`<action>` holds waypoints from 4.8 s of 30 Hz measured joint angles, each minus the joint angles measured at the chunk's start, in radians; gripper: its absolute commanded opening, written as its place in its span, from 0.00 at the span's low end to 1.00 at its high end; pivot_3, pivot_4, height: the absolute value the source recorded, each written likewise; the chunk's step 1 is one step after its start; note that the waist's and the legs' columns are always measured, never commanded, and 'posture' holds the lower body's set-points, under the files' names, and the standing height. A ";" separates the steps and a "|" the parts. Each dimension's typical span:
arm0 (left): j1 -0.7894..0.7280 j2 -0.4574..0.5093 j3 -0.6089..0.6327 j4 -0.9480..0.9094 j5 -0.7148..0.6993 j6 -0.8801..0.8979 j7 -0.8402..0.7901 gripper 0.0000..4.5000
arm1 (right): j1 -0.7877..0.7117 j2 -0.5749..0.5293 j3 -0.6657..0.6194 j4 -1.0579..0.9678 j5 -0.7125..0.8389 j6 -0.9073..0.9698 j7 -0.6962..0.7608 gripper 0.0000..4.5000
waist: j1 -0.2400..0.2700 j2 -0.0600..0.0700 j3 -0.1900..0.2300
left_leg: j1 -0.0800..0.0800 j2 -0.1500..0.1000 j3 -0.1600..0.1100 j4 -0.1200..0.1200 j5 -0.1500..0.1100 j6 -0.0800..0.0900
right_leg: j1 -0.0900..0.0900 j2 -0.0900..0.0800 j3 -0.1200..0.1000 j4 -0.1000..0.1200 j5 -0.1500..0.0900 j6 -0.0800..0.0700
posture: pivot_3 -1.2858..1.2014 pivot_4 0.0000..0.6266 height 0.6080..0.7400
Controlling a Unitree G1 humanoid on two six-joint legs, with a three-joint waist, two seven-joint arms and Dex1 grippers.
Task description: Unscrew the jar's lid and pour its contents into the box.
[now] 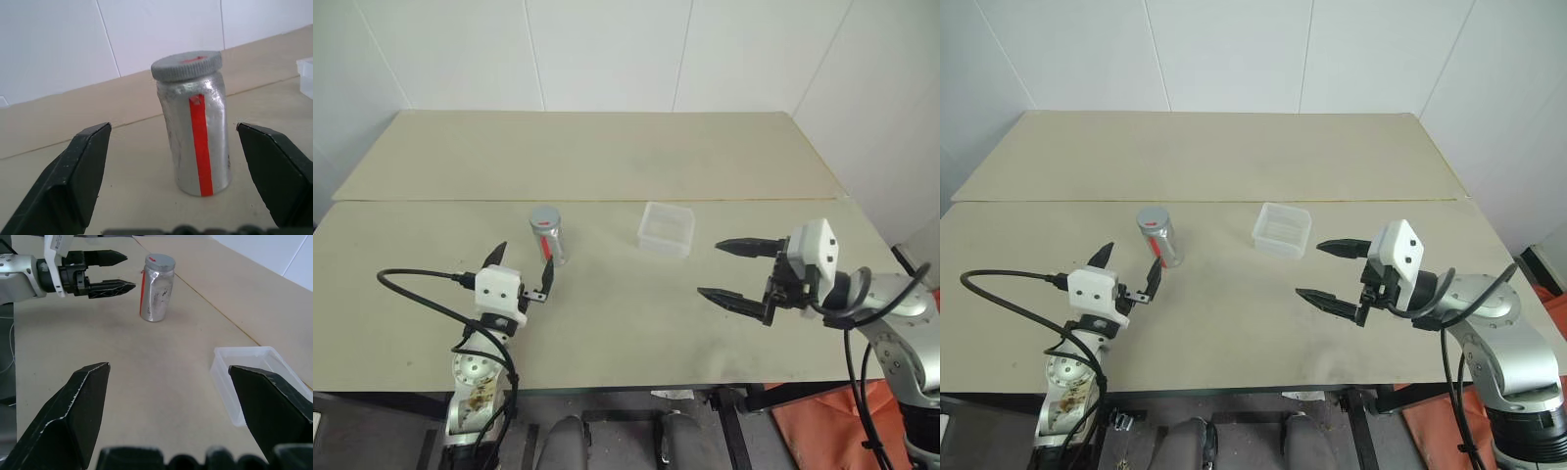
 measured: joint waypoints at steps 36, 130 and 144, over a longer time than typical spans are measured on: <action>-0.317 -0.033 -0.063 0.423 0.026 -0.068 0.200 0.45 | 0.060 -0.048 -0.068 0.018 -0.004 -0.006 -0.035 1.00 | -0.002 0.000 0.000 | 0.000 -0.001 -0.001 0.000 0.000 0.000 | 0.000 0.000 0.000 0.000 0.000 0.001 | 0.52 0.24 1.00; -0.144 0.045 -0.351 -0.137 -0.354 0.213 -0.442 0.43 | -0.842 0.245 0.546 0.930 0.088 -0.334 0.618 0.82 | -0.003 0.001 0.000 | -0.005 0.000 -0.002 -0.001 0.000 0.000 | -0.003 0.001 -0.002 -0.002 0.002 -0.002 | 0.52 0.24 1.00; -0.129 0.032 -0.376 -0.133 -0.348 0.206 -0.450 0.43 | -0.731 0.069 0.439 0.811 0.210 -0.329 0.617 1.00 | 0.009 0.001 0.000 | -0.006 0.000 -0.003 -0.001 0.000 0.000 | -0.003 0.001 -0.003 -0.002 0.001 -0.002 | 0.52 0.24 1.00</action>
